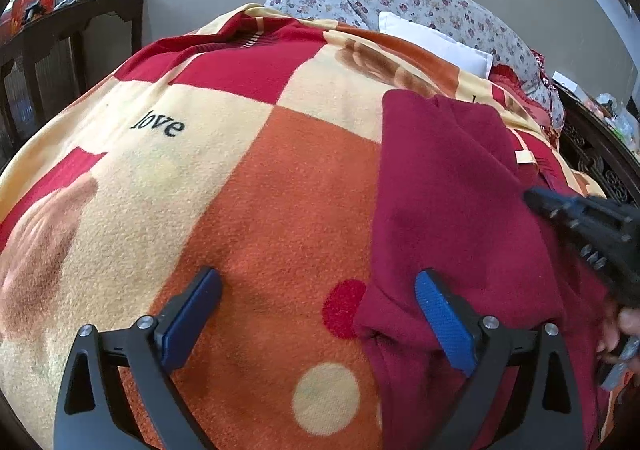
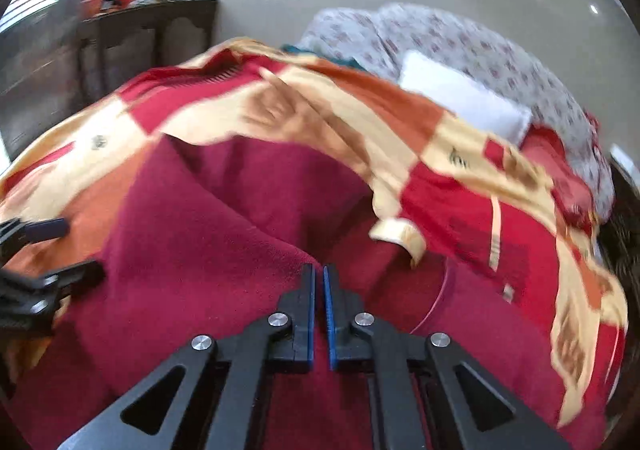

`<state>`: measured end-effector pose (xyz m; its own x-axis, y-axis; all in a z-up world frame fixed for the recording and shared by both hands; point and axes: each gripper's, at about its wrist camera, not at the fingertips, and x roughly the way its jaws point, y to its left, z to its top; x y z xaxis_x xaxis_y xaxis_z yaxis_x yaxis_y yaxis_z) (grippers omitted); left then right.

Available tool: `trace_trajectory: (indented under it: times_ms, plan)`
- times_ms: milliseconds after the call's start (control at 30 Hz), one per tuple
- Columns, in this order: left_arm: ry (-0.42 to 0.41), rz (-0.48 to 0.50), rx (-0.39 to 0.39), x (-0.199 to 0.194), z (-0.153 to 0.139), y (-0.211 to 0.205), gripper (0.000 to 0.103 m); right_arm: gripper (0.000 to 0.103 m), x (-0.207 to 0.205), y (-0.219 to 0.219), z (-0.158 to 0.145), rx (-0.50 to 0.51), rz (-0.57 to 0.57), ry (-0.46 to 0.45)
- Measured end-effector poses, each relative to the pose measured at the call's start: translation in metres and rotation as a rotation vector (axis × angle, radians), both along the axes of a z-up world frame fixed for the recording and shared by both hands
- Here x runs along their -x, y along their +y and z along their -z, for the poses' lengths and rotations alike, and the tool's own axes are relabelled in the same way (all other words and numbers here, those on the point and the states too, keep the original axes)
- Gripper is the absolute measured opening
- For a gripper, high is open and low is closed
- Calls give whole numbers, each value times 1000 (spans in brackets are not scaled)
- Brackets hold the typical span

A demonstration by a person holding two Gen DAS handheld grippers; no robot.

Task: Fold small clothes
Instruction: 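Grasp the other sleeve with the right tool, fold it across the body, release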

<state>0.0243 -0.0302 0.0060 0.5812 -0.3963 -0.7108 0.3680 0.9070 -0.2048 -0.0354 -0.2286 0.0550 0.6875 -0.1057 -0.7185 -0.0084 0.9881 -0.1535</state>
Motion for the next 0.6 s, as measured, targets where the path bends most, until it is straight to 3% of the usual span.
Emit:
trace_trajectory:
  times_ms: [133,200,267,433,467,533,600]
  plan:
    - [0,0,8,1,0,-1,98,14,18,8,-6,39,11,-14]
    - [-1,0,7,1,0,-1,98,22,46,10,-19,17,18,-32]
    - [-1,-1,4,1,0,-1,98,25,71,11,-21,17,30,-24]
    - [-7,4,-37,2,2,-8,100,25,94,-3,22,-45,97,126]
    - [-8,4,-45,2,2,-9,101,25,98,-6,22,-63,105,101]
    - [-10,5,-50,2,2,-9,101,31,106,-9,13,-93,141,98]
    - [-9,5,-48,2,2,-9,101,53,121,-10,-1,-148,149,72]
